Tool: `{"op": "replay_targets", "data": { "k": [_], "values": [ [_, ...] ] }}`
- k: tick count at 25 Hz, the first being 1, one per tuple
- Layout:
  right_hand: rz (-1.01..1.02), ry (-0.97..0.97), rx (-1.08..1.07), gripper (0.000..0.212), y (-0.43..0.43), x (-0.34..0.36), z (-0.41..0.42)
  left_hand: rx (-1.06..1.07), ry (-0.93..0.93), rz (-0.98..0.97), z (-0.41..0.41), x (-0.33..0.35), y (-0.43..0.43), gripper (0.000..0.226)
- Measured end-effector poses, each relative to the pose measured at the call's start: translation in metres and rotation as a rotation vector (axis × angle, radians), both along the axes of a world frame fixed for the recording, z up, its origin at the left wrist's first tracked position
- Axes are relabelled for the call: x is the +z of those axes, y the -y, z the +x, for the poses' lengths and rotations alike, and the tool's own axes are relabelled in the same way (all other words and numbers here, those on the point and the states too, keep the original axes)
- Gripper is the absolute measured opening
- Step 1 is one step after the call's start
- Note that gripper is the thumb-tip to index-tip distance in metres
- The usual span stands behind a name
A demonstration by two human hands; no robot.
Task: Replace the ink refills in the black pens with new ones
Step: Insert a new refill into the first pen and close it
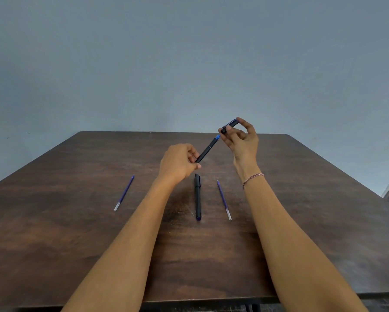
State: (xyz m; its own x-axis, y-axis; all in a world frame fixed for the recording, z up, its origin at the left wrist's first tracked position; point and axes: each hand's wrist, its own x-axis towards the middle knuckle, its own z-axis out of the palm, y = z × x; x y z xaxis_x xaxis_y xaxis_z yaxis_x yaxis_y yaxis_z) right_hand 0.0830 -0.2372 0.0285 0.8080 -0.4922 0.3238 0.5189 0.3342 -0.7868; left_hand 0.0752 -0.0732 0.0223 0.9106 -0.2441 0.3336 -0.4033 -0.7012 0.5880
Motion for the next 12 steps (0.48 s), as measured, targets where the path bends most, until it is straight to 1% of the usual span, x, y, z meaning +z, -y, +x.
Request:
{"op": "replay_targets", "data": {
  "k": [9,12],
  "values": [
    [-0.114,-0.026,0.045,0.036,-0.0020,-0.0019,-0.0027,0.025,0.009,-0.022,0.0015,-0.0009,-0.0022,0.022],
    [-0.292,-0.082,0.061,0.035,-0.0062,-0.0062,-0.0018,0.025,0.023,-0.029,0.0018,-0.0010,-0.0019,0.021]
  ]
}}
